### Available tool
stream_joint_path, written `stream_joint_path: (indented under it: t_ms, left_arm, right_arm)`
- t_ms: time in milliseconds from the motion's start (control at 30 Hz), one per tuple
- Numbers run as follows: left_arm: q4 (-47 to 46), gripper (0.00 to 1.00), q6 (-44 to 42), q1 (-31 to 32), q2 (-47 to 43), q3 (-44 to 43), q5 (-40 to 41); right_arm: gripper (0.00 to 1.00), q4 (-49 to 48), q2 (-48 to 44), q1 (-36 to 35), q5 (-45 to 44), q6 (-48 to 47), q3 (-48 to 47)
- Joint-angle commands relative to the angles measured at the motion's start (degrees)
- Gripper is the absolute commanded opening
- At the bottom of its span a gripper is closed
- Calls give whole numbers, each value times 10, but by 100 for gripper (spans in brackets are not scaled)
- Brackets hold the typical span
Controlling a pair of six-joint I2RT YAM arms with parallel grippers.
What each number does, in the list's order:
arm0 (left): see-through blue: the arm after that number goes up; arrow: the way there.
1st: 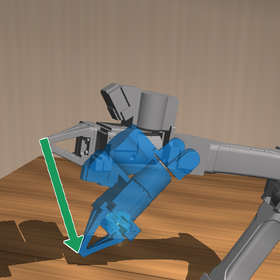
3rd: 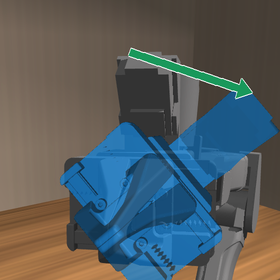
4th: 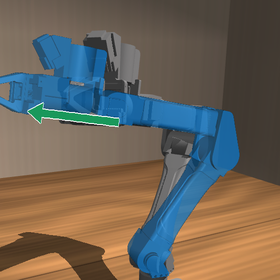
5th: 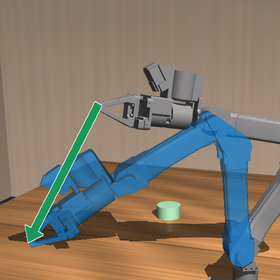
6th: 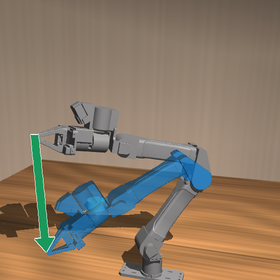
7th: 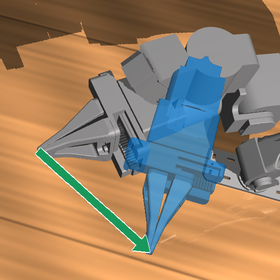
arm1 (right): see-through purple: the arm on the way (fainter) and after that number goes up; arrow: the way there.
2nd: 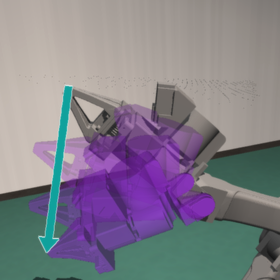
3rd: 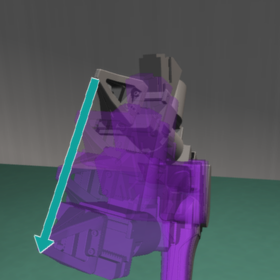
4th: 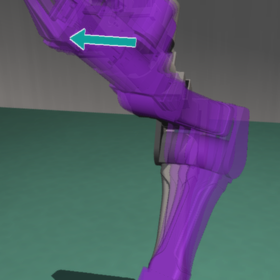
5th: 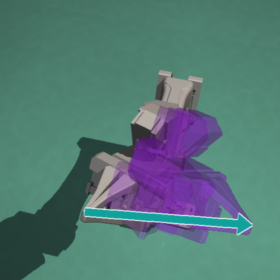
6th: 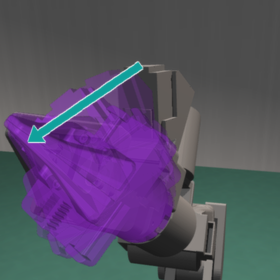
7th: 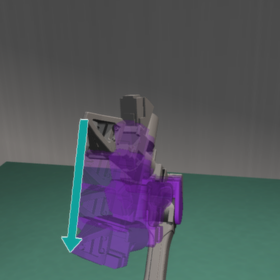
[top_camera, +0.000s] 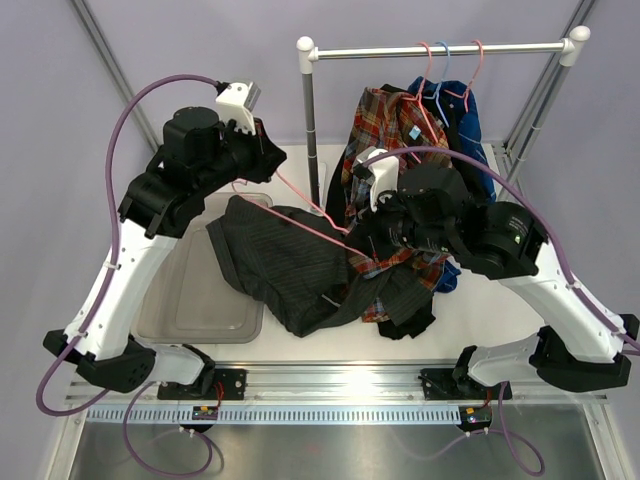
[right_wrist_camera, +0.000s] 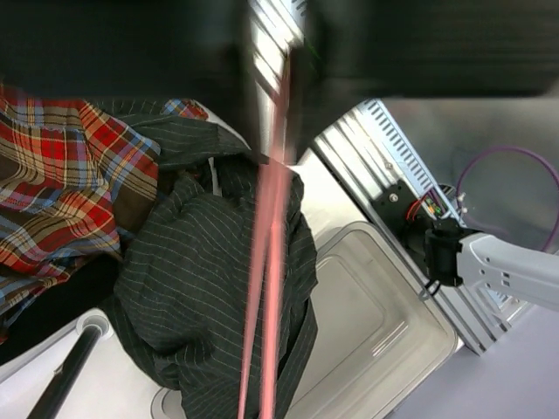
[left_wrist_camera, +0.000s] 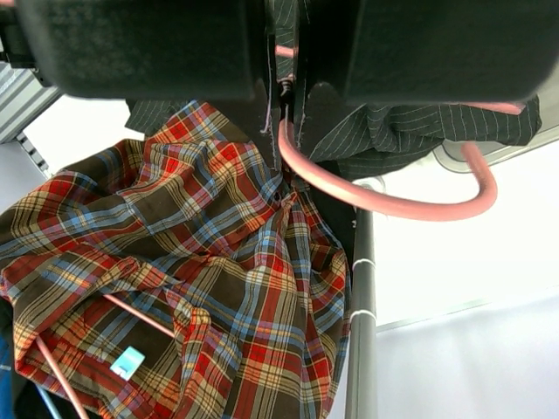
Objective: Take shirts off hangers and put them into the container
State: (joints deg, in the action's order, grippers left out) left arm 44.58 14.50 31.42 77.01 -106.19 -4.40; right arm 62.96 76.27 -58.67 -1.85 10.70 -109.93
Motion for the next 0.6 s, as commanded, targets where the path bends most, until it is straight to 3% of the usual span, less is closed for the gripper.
stream_joint_path:
  t_ms: [0,33,67,133,200,367,567]
  left_arm:
    - [2,0,-11,3,3,-30,-22]
    - [4,4,-12,3,0,-31,-26]
    - [4,18,-12,4,-5,-28,-31]
    - [-18,66,-11,4,-22,-17,-43]
    - [-51,97,-6,3,-76,26,-38]
    - [-110,99,15,4,-191,63,-43]
    - [-77,99,11,4,-272,109,-17]
  right_arm:
    - [0,-14,-12,-14,0,-8,17]
    - [0,-19,-15,-20,-12,-7,23]
    - [0,-24,-22,-24,-35,-6,24]
    - [0,-22,-24,-34,-60,0,12]
    - [0,-13,-21,-38,-79,5,2]
    - [0,-21,-44,-44,-119,21,5]
    - [0,48,-95,-47,-250,54,-34]
